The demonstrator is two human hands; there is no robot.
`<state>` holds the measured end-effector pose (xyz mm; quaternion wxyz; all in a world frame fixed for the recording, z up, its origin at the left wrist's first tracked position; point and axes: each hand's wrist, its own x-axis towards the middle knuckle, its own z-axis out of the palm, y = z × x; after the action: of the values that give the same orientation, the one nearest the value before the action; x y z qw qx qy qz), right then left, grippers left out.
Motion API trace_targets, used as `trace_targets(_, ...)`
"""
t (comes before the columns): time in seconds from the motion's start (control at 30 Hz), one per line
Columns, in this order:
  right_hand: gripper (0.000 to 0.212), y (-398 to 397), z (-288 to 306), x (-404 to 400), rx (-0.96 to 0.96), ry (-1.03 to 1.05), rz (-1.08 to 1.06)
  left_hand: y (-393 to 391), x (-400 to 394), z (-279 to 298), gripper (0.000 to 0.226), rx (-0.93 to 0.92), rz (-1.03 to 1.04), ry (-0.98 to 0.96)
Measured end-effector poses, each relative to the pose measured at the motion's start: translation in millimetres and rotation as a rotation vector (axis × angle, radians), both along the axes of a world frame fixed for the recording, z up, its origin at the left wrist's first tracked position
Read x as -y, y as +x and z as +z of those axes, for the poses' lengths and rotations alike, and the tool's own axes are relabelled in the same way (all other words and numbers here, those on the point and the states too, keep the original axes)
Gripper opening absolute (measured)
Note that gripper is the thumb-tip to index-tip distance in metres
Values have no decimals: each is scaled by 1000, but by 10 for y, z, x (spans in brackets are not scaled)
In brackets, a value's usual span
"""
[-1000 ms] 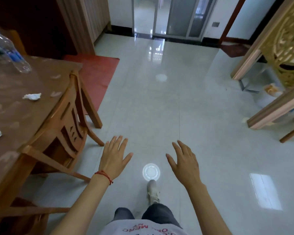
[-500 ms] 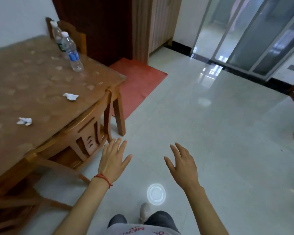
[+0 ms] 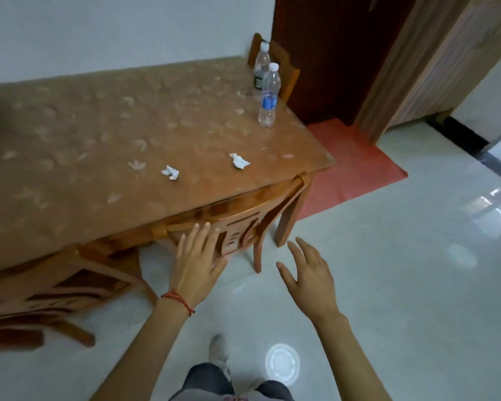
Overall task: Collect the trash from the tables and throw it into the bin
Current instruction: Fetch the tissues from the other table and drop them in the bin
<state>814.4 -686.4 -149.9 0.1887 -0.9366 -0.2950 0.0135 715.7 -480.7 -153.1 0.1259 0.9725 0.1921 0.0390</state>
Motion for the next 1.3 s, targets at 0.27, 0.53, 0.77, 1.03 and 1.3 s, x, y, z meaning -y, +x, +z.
trace_targets(0.27, 56, 380, 139, -946, 48, 63, 132, 130, -781, 69, 81, 54, 140, -14)
trace_targets(0.53, 51, 775, 141, -1470, 51, 41, 162, 382, -1241, 40, 75, 48, 204, -30)
trace_targets(0.77, 55, 1294, 29, -1870, 7, 28, 213, 786, -1554, -70, 73, 8, 271, -84)
trace_targets(1.03, 58, 2071, -158, -2268, -65, -24, 356, 1322, -1875, -238, 84, 8, 440, -292)
trace_targets(1.3, 56, 2506, -330, -2467, -140, -9, 403, 1834, -2098, -187, 41, 86, 871, -708)
